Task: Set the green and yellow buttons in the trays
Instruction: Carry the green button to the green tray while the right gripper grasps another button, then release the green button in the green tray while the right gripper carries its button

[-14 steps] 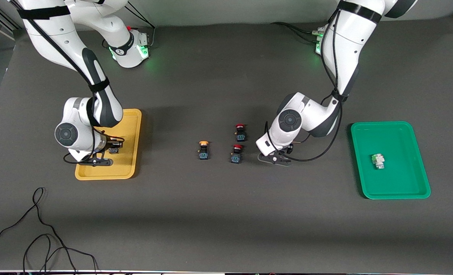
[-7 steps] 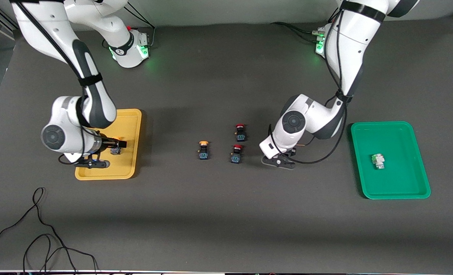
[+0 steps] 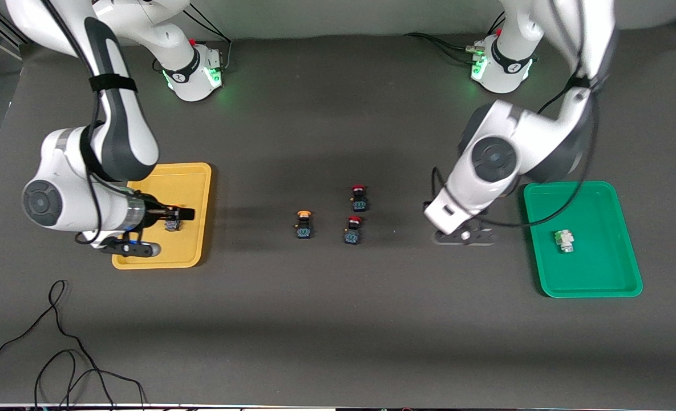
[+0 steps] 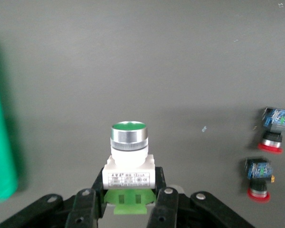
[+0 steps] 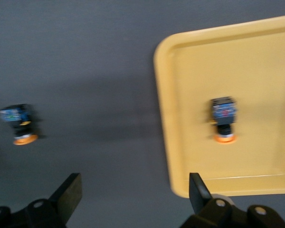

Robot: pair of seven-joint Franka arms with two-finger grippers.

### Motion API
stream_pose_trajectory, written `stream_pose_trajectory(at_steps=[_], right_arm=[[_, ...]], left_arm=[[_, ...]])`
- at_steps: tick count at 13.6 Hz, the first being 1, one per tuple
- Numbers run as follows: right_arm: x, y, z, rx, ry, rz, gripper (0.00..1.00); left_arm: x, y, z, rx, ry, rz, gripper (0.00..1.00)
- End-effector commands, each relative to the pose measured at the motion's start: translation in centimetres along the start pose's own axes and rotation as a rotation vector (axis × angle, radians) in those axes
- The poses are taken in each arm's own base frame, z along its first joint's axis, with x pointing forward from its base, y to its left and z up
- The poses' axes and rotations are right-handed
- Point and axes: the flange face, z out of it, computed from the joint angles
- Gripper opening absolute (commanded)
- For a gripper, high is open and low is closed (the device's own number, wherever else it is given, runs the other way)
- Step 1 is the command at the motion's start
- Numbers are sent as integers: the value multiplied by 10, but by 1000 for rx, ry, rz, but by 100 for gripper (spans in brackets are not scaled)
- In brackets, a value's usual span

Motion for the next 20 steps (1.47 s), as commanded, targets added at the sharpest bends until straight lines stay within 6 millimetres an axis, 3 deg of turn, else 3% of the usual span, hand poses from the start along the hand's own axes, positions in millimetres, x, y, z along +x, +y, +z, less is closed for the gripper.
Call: stream_pose_trajectory(at_steps=[1,2,4,5,7,9,10,12,14,16,17,18,19,20], right_arm=[[1,-63,17,10,24,80,100],[-2,-89,29,-1,50,108,100],[-9,-139,62,-16,112,151,100],[-12,-160,82,-22,143,152,100],[-8,-180,120,12,167,162,100],[-9,-204,153,42,192,158,100],[-7,-216,167,55,190,164,100],[-5,-231,185,77,172,162,100],[-1,-233,201,63,180,159,100],[-7,-239,223,50,169,144,100],[-6,-238,226,48,176,144,90],[-6,-238,229,46,174,143,49],[-6,-238,229,49,174,146,0],[-6,-239,226,54,177,153,0]], left_arm=[[2,-64,-28,13,-79,-65,21],[3,-98,-38,13,-97,-58,21],[17,-179,-37,-5,-121,-54,21],[23,-219,-31,-17,-125,-32,21],[32,-288,-9,-34,-134,-57,21],[39,-328,20,-20,-137,-80,21],[44,-345,44,-12,-135,-94,21],[55,-381,113,-3,-100,-103,23],[58,-407,163,-25,-71,-81,23],[60,-411,185,-35,-66,-70,24],[61,-412,190,-36,-69,-72,30],[60,-415,193,-39,-73,-76,43],[61,-414,199,-41,-73,-76,75],[61,-419,201,-42,-62,-80,96]])
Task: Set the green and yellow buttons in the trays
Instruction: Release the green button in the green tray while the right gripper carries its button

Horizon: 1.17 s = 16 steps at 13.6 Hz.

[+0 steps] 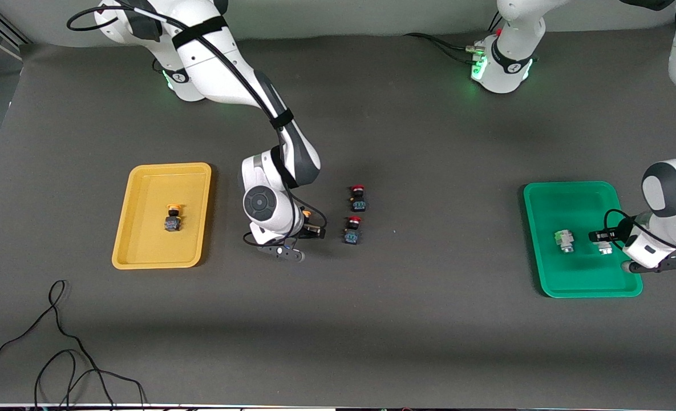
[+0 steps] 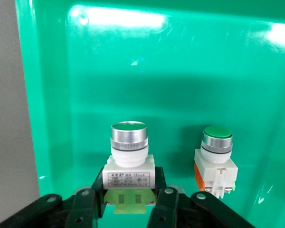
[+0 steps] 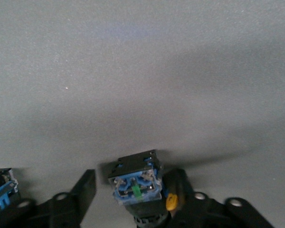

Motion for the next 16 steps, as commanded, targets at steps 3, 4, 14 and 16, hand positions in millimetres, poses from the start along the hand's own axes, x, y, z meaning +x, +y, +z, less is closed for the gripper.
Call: stream_pose_trajectory(at_steps=[3,4,14,16], right_arm=[[3,-12,-22,48,19,2,0],[8,-9,-33,57,26,3,0],[90,182,-247,-64,-148,-208,0],[110,239,-256,-88,-168,-296,0]], left_arm=[[-1,-7,-38,21,47,53,98],[-5,-7,-64,32,57,77,99],[-118,79,-349,121,84,231,99],[-121,96,-354,126,93,257,99]])
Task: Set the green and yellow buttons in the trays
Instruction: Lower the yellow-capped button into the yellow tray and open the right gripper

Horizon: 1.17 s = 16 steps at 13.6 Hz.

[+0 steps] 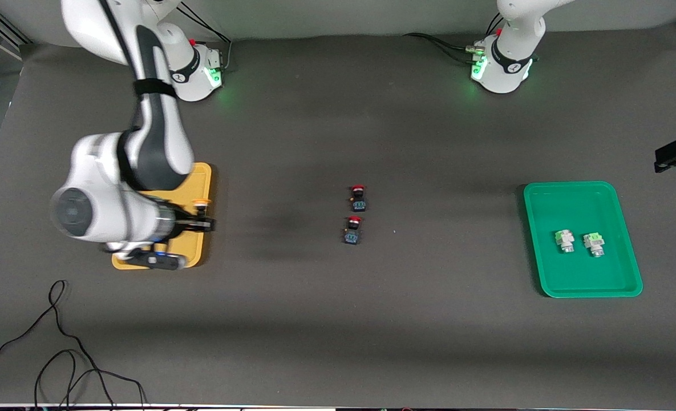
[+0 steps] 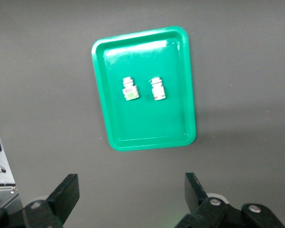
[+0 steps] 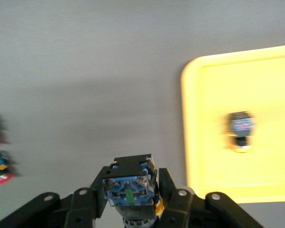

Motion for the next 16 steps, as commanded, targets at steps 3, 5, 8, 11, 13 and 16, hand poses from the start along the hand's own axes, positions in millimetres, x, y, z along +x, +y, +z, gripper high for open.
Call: stream_pose_trajectory(at_steps=[3,5,8,11,13,16], right_arm=[[8,127,14,5,-51,-143,0],[15,156,32,-2,-57,-190,0],[15,193,70,-24,-13,-240,0],[10,216,108,-61,35,-269,0],[11,216,127,-77,48,-263,0],[14,216,160,-51,69,-253,0]], left_arm=[[-4,50,-33,25,38,77,99],[0,66,-35,27,52,97,99],[3,77,-33,-34,61,55,99],[3,86,-32,-81,50,-53,99],[3,87,-32,-87,50,-52,99],[4,87,-31,-103,46,-54,99]])
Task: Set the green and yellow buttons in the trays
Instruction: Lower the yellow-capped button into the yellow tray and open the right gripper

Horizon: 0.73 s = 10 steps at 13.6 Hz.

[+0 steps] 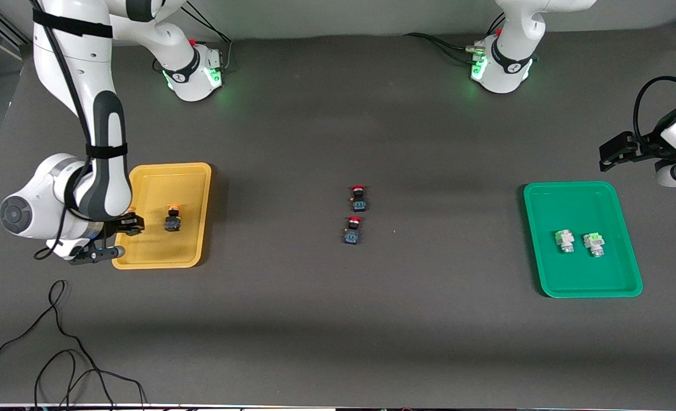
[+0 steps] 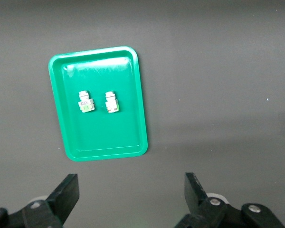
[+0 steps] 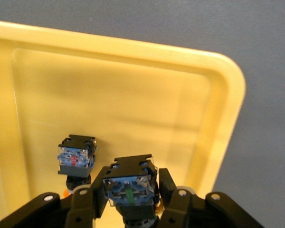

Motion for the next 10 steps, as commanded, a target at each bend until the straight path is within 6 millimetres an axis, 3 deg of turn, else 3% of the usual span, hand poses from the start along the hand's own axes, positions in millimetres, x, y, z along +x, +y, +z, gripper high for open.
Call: stream_pose_trajectory(at_steps=[1,4,5,6,8,10], right_arm=[[3,-1,29,12,21,-9,0],[5,-1,41,2,19,-12,0],[5,-1,42,1,15,-13,56],[5,-1,42,3,15,-13,77],[5,-2,38,13,18,-10,100],[5,-8,25,47,22,-13,100]], left_arm=[[-3,1,-2,-17,-8,-20,99],[-3,5,-4,-20,-4,-17,99],[-3,6,-4,-21,-4,-20,99],[-4,7,-4,-35,-7,-42,99],[-5,7,-4,-37,-14,-65,99],[-5,6,-4,-37,-15,-66,99]])
